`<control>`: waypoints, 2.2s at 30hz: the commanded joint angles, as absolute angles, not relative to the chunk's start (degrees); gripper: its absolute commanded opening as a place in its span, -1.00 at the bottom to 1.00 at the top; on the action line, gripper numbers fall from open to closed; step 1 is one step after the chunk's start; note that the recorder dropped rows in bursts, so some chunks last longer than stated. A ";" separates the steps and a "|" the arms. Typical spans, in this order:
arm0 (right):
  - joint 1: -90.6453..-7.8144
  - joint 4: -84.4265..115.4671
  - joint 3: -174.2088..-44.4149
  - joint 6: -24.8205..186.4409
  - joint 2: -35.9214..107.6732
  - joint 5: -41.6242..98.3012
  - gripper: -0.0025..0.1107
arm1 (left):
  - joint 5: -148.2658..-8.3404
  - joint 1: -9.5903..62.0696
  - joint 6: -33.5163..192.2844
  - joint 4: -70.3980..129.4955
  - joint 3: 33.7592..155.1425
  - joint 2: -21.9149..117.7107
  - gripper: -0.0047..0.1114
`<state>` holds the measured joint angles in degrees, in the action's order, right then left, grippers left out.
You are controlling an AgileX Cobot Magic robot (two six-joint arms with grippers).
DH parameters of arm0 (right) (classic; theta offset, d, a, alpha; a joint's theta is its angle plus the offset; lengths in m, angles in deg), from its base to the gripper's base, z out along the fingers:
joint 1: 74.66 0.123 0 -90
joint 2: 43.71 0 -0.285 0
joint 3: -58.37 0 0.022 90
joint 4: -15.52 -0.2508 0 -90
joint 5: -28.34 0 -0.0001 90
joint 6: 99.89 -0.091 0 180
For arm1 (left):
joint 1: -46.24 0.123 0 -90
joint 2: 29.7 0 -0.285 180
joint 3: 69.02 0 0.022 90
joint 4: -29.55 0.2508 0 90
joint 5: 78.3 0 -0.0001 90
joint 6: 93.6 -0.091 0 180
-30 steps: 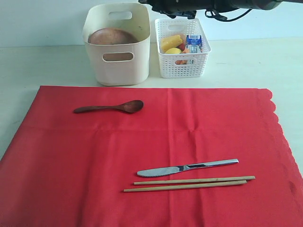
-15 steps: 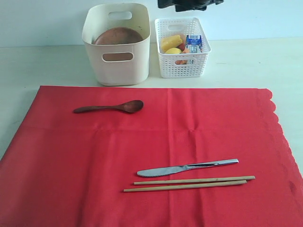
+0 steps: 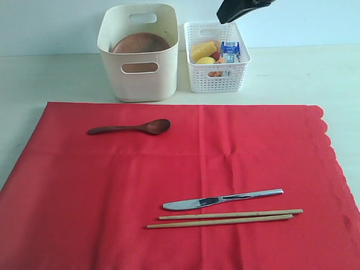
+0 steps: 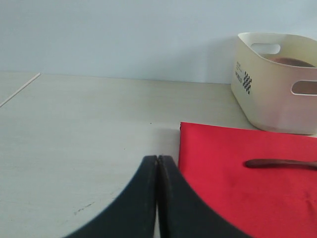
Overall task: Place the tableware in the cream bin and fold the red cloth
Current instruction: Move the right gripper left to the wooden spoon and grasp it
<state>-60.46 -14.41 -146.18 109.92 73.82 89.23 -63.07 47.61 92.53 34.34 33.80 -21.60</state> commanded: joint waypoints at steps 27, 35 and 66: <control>-36.39 -10.80 -146.52 110.03 93.15 66.69 0.11 | -63.12 47.26 92.59 34.06 33.76 -21.91 -0.88; -36.39 -10.36 -146.52 112.01 97.08 64.07 0.15 | -63.12 47.26 92.59 34.06 33.76 -21.91 -0.88; -36.39 -1.44 -146.52 119.55 100.01 66.50 -0.69 | -63.12 47.26 92.59 34.06 33.76 -21.91 -0.88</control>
